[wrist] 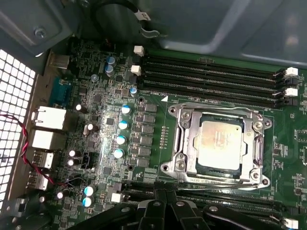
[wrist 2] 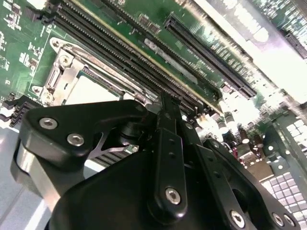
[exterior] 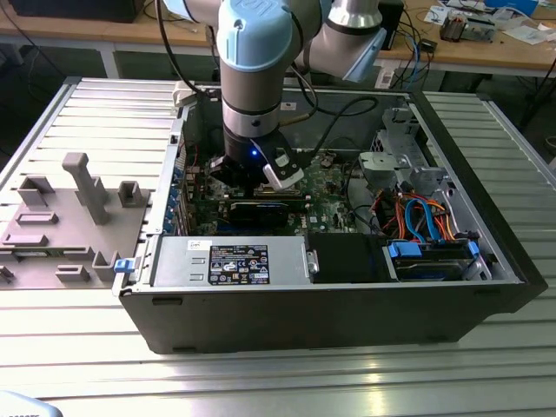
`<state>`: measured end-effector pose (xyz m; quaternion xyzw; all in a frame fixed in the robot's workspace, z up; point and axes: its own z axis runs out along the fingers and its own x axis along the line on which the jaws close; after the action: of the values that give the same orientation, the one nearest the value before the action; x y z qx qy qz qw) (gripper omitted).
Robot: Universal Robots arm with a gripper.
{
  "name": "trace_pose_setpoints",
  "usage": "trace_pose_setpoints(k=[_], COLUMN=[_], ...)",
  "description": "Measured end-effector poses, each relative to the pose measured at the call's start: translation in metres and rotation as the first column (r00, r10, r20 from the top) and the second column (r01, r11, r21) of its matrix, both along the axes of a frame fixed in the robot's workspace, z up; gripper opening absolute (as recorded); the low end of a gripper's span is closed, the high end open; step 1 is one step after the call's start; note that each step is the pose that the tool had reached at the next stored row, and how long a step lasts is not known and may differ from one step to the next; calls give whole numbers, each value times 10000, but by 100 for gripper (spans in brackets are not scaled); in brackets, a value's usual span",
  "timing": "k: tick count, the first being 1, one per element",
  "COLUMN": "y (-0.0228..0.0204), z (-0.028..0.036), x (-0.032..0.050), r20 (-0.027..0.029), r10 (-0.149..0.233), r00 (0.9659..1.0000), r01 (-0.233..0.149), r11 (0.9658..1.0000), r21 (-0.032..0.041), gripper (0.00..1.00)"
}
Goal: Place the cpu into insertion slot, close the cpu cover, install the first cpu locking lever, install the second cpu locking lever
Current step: 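Install the second cpu locking lever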
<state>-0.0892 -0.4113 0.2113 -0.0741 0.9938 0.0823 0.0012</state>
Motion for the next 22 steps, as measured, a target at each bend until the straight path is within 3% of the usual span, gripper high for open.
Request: trace_pose_setpoints(k=[3,5,12,16,18,22], y=[70,95,100,105,104,105], z=[-22,-37,-68,-94,-119,-129], x=[0,0,0,0,0,0], r20=[0,1,-1,3,5,3], r10=[52,84,146,195,211,227], r00=[10000,10000,9999,9998,9998,9997], r01=[-52,-84,-146,-195,-211,-227], r11=[10000,10000,9999,9995,9994,9994], r21=[0,4,74,235,276,269], gripper=[11,11,11,11,11,11])
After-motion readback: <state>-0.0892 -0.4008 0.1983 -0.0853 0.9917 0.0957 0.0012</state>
